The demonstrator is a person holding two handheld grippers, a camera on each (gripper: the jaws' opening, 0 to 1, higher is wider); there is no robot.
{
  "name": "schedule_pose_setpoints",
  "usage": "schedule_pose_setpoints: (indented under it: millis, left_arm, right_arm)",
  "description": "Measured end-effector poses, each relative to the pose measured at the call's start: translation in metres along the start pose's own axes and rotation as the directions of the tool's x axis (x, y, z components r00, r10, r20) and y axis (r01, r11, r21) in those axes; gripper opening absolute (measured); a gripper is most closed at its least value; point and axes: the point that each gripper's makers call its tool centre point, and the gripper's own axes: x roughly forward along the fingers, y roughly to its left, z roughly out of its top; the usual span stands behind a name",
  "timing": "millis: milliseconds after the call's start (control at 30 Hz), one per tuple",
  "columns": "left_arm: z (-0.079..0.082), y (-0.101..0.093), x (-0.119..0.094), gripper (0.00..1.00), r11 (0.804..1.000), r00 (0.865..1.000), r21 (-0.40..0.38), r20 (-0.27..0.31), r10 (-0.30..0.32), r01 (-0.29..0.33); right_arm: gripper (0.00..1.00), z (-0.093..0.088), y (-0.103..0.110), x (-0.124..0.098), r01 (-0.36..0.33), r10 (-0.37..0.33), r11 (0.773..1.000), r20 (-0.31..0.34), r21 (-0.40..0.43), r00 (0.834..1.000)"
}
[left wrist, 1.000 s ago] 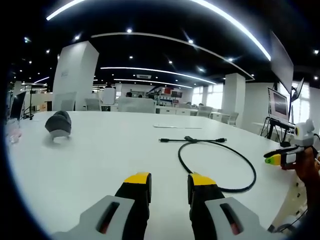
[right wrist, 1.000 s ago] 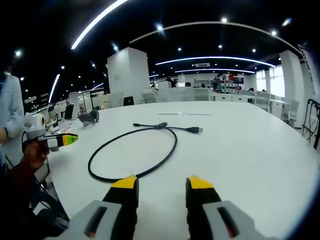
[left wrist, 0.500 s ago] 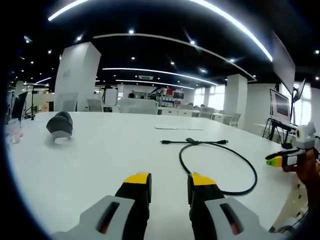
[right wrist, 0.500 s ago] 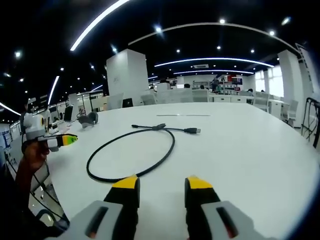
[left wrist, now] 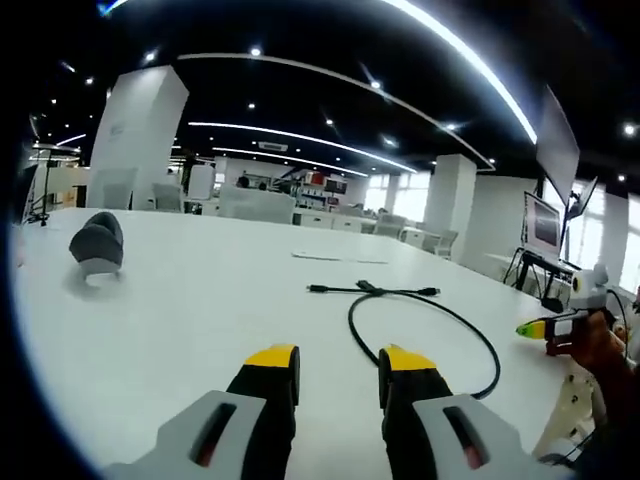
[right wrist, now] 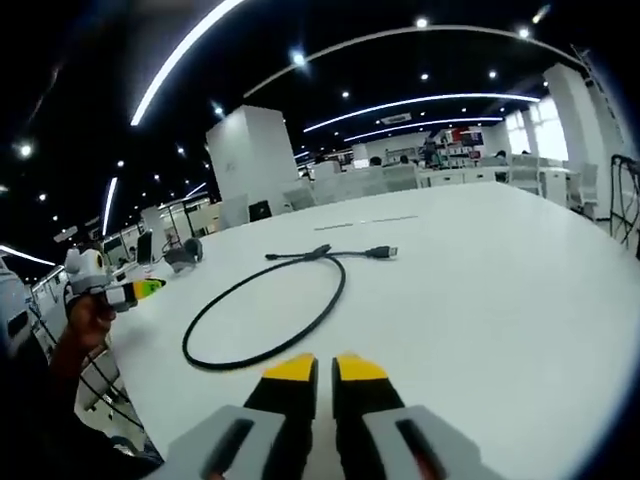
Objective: Find the charging cable on the desk, coil it up and secure with Velcro.
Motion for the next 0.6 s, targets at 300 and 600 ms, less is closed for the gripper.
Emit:
schedule_pose_setpoints:
  millis: [300, 600]
  left_arm:
    - [-0.009, 0.019, -0.006, 0.32, 0.995, 0.997, -0.074, 0.0, 0.073, -0.073]
    - [-0.004, -0.011, 0.007, 0.33, 0.997, 1.0, -0.074, 0.022, -0.015, 0.016]
  right_arm:
    - [0.24, -0.004, -0.001, 0.003, 0.065, -0.069, 0.996, -0.05, -0.068, 0.996]
    - [0.19, 0.006, 0.009, 0.006, 0.029, -0.032, 0.993, -0.028, -0.111, 0.999]
